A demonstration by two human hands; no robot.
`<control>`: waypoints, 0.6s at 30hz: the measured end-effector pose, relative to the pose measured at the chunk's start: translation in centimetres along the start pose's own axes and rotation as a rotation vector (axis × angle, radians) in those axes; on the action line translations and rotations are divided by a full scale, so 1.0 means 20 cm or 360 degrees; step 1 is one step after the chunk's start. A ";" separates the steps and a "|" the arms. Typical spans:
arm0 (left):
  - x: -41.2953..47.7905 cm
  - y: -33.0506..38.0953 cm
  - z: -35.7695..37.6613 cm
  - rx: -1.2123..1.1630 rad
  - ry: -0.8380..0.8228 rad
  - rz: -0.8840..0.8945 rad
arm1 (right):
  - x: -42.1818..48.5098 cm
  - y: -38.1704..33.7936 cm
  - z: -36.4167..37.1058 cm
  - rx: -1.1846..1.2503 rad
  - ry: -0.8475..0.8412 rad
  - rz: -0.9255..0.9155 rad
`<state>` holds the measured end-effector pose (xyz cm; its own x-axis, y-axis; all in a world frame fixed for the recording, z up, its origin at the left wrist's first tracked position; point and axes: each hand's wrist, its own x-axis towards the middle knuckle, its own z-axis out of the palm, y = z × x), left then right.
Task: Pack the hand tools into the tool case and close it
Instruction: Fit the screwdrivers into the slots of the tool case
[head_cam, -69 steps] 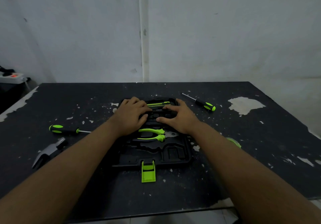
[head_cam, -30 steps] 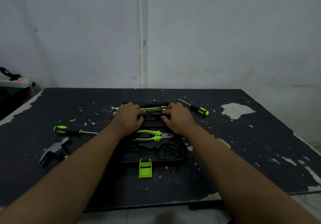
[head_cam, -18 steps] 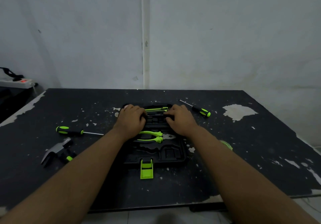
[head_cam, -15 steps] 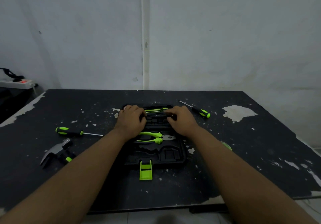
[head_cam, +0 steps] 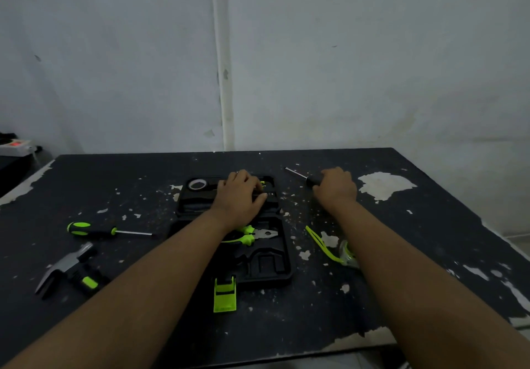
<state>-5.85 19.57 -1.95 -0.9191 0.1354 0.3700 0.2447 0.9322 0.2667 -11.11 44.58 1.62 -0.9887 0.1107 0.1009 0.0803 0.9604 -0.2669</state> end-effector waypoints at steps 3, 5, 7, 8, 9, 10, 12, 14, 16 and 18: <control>0.00 0.03 0.02 -0.0054 -0.0011 0.0050 | 0.05 0.04 0.05 0.0107 -0.0030 0.0115; 0.00 0.04 0.03 -0.0067 -0.0016 0.0052 | 0.06 0.06 0.08 0.0128 -0.0003 0.0167; 0.00 0.03 0.03 -0.0082 -0.0019 0.0042 | 0.07 0.07 0.10 0.0131 0.0056 0.0199; -0.01 0.03 0.02 -0.0093 -0.0018 0.0035 | 0.07 0.07 0.11 0.0132 0.0075 0.0207; -0.01 0.02 0.01 -0.0103 -0.0016 0.0031 | 0.07 0.07 0.12 0.0137 0.0086 0.0206; -0.02 0.02 0.01 -0.0113 -0.0012 0.0032 | 0.07 0.07 0.12 0.0141 0.0086 0.0201; -0.04 0.01 -0.01 -0.0123 0.0003 0.0045 | 0.06 0.05 0.13 0.0170 0.0101 0.0176; -0.07 -0.02 -0.03 -0.0122 0.0020 0.0049 | 0.03 0.03 0.11 0.0246 0.0115 0.0151; -0.10 -0.05 -0.05 -0.0118 0.0040 0.0038 | -0.01 -0.01 0.07 0.0326 0.0133 0.0116; -0.12 -0.08 -0.07 -0.0120 0.0053 0.0005 | -0.06 -0.04 0.05 0.0401 0.0176 0.0044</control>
<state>-3.51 17.26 -2.03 -0.9078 0.1262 0.3999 0.2715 0.9037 0.3311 -10.08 43.42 0.83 -0.9657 0.1764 0.1903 0.0594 0.8642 -0.4997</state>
